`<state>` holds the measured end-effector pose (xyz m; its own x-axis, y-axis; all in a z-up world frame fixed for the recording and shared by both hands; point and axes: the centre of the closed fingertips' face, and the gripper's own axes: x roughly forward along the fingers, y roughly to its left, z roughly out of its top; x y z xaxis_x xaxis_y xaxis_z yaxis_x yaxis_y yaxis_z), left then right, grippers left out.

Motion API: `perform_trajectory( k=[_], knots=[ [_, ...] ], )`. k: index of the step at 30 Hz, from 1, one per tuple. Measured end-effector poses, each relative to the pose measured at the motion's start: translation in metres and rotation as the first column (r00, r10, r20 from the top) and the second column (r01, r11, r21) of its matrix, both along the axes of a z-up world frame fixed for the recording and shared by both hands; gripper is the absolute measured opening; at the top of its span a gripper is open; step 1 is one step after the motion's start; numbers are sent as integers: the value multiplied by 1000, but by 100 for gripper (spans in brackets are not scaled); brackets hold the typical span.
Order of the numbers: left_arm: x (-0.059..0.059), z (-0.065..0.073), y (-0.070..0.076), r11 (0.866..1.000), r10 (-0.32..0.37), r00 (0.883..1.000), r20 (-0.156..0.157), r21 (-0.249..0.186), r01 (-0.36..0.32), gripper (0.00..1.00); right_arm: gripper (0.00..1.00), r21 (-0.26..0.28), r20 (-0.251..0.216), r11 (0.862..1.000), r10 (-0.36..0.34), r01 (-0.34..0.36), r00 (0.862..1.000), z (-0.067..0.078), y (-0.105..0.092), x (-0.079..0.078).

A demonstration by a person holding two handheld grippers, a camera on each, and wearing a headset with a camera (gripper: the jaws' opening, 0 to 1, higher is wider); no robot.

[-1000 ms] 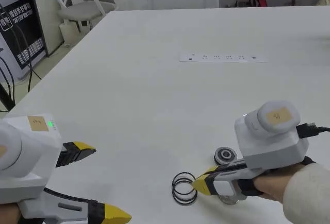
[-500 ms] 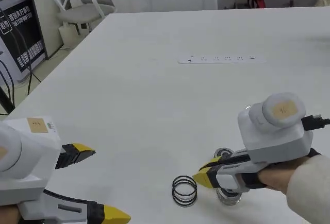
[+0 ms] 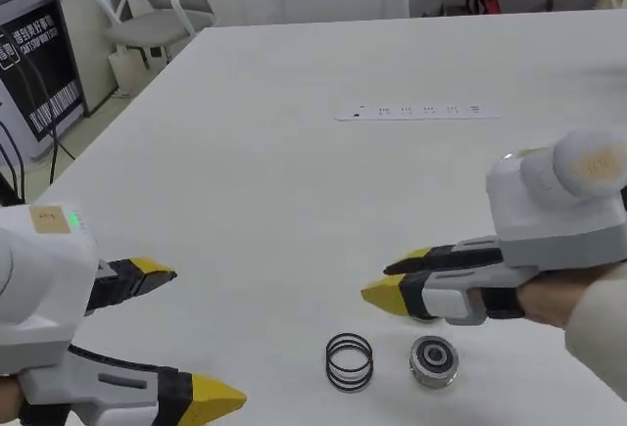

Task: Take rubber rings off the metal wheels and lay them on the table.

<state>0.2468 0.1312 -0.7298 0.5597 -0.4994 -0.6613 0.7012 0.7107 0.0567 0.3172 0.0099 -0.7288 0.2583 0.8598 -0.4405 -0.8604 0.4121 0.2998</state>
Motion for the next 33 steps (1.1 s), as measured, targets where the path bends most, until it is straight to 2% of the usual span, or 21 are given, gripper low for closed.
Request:
perform_trajectory(
  k=[4,7,13,15,19,23,28,33],
  knots=[
    [2,3,2,1000,1,1000,5,7,-1,85,25,36,15,999,-21,21,1000,13,-7,5],
    [3,6,2,1000,0,1000,8,11,0,85,27,60,45,998,-35,32,998,23,-14,10],
    [7,17,-2,999,-25,999,26,22,24,85,32,82,84,994,-81,74,993,31,-31,22],
    [10,23,-5,999,-34,999,35,19,34,85,32,84,85,993,-90,83,992,29,-36,25],
    [18,33,-11,999,-53,997,56,8,53,85,32,42,103,994,-100,96,990,16,-48,30],
    [28,43,-18,998,-67,994,85,5,66,85,31,56,90,990,-135,130,987,12,-59,35],
    [42,55,-32,996,-92,989,120,-12,94,84,29,30,89,986,-166,164,982,5,-68,40],
    [56,65,-48,992,-118,981,152,-31,124,81,29,18,69,983,-186,185,980,-3,-76,42]
  ],
)
